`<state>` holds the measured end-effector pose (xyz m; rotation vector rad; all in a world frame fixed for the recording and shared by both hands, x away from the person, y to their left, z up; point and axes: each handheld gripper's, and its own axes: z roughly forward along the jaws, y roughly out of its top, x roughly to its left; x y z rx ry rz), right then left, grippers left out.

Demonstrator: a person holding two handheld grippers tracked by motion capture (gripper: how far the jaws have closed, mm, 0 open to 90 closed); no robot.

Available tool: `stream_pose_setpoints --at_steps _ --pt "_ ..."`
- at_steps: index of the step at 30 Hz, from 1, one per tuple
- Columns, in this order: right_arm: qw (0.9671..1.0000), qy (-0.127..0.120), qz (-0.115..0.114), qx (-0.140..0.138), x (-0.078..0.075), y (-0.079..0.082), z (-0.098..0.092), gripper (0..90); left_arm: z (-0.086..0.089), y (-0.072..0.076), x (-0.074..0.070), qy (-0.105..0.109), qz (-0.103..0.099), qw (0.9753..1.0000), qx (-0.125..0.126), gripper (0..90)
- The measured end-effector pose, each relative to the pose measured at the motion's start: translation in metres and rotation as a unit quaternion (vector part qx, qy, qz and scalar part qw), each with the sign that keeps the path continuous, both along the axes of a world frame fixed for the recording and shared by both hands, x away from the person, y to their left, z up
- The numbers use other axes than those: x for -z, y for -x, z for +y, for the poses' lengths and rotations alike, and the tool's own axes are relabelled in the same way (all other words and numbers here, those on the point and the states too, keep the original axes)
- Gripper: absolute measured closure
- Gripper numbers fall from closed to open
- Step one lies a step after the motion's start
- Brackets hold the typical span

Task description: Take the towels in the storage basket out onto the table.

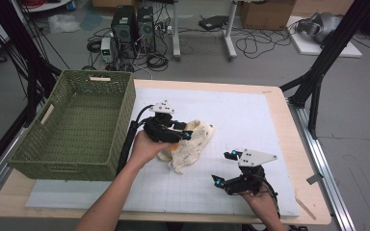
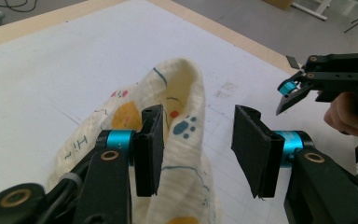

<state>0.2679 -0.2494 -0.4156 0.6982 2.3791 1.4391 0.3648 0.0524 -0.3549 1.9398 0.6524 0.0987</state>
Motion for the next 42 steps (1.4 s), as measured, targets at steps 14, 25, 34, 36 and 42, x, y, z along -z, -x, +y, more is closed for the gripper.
stream_pose_setpoints --at_steps 14,25,34,36,42 --pt "1.0000 -0.002 -0.001 -0.005 -0.003 -0.009 0.007 23.7 0.014 0.028 0.009 0.019 -0.016 0.9997 -0.010 53.6" --pt "0.9998 0.007 0.009 -0.014 -0.004 -0.020 0.022 28.1 0.028 0.045 0.024 0.019 -0.015 0.9995 -0.022 52.2" --pt "0.9996 0.016 0.011 -0.020 -0.003 -0.027 0.032 32.5 0.034 0.053 0.035 0.021 -0.014 0.9993 -0.027 51.5" --pt "0.9995 0.022 0.014 -0.021 -0.001 -0.029 0.035 33.4 0.035 0.054 0.037 0.020 -0.012 0.9994 -0.027 51.4" --pt "0.9992 0.027 0.017 -0.024 0.003 -0.034 0.042 34.8 0.036 0.055 0.041 0.019 -0.011 0.9993 -0.029 51.3"
